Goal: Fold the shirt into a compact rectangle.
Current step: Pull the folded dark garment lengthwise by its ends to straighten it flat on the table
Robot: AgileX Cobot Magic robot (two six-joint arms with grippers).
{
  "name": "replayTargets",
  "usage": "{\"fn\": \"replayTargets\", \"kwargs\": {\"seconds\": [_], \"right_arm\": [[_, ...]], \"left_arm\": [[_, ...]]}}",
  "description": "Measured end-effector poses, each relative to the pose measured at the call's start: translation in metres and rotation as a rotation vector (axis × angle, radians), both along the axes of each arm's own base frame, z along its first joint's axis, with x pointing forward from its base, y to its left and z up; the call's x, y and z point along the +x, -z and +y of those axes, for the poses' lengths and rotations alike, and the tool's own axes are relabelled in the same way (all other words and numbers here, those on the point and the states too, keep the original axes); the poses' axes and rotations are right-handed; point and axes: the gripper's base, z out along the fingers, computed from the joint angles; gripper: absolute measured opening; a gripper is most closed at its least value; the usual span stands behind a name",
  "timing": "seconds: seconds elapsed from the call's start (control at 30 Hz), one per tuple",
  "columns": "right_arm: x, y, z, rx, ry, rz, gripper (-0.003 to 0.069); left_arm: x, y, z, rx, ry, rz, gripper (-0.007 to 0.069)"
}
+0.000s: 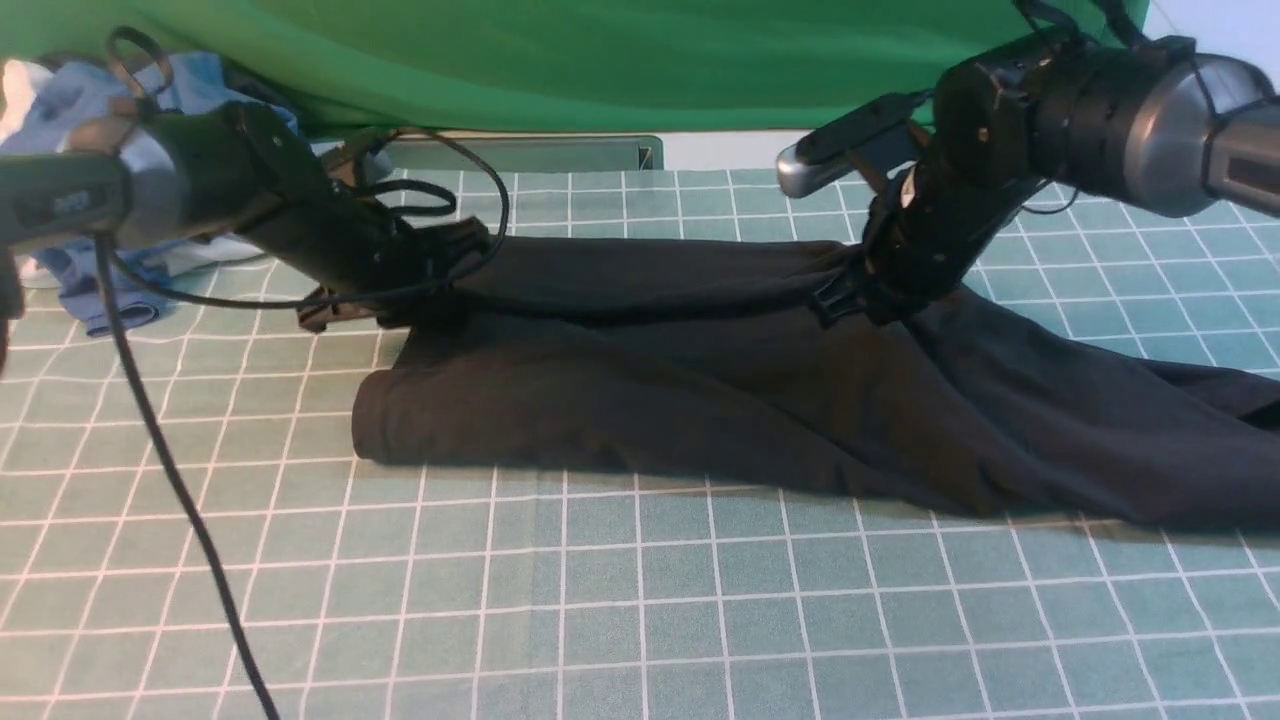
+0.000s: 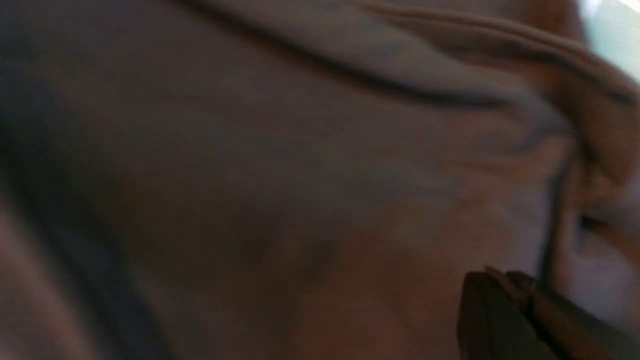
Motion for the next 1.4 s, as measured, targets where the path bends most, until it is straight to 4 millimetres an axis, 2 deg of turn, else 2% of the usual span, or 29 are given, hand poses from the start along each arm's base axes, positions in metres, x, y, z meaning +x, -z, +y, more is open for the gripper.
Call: {"fn": "replayTargets", "kwargs": {"seconds": [0.2, 0.37, 0.47, 0.57, 0.67, 0.8, 0.87, 0.93, 1.1, 1.17, 1.27, 1.4], "right_arm": [[-0.004, 0.001, 0.003, -0.016, -0.015, 0.032, 0.0031], [-0.007, 0.001, -0.016, -0.061, 0.01, 0.119, 0.0031], [-0.005, 0.0, -0.03, -0.046, 0.051, 0.148, 0.0031], [-0.004, 0.0, -0.04, -0.047, 0.05, 0.174, 0.0031], [-0.003, 0.003, -0.044, -0.061, 0.013, 0.189, 0.0031], [0.005, 0.018, -0.041, -0.067, -0.003, 0.197, 0.0031], [0.024, 0.038, -0.038, -0.069, 0.004, 0.114, 0.0031], [0.037, 0.045, -0.039, -0.079, 0.039, 0.028, 0.0031], [0.064, 0.035, -0.047, -0.141, 0.108, -0.217, 0.0031], [0.067, 0.029, -0.05, -0.162, 0.122, -0.241, 0.0031], [0.067, 0.014, -0.055, -0.23, 0.142, -0.219, 0.0029], [0.054, -0.027, -0.065, -0.331, 0.142, -0.158, 0.0029]], "left_arm": [[0.027, -0.001, 0.01, 0.024, -0.093, -0.175, 0.0013], [0.036, -0.041, 0.021, -0.083, -0.015, -0.068, 0.0015], [0.031, -0.068, 0.032, -0.123, 0.065, 0.02, 0.0015], [0.026, -0.082, 0.044, -0.118, 0.113, 0.082, 0.0015], [0.024, -0.083, 0.056, -0.083, 0.112, 0.101, 0.0015], [0.019, -0.081, 0.062, -0.076, 0.122, 0.156, 0.0015], [0.015, -0.08, 0.062, -0.07, 0.153, 0.191, 0.0015], [0.014, -0.079, 0.062, -0.061, 0.169, 0.206, 0.0015], [0.013, -0.077, 0.071, -0.012, 0.157, 0.219, 0.0015], [0.012, -0.077, 0.078, -0.01, 0.142, 0.222, 0.0015], [0.004, -0.07, 0.085, -0.027, 0.103, 0.266, 0.0015], [-0.027, -0.055, 0.081, -0.102, 0.058, 0.392, 0.0015]]}}
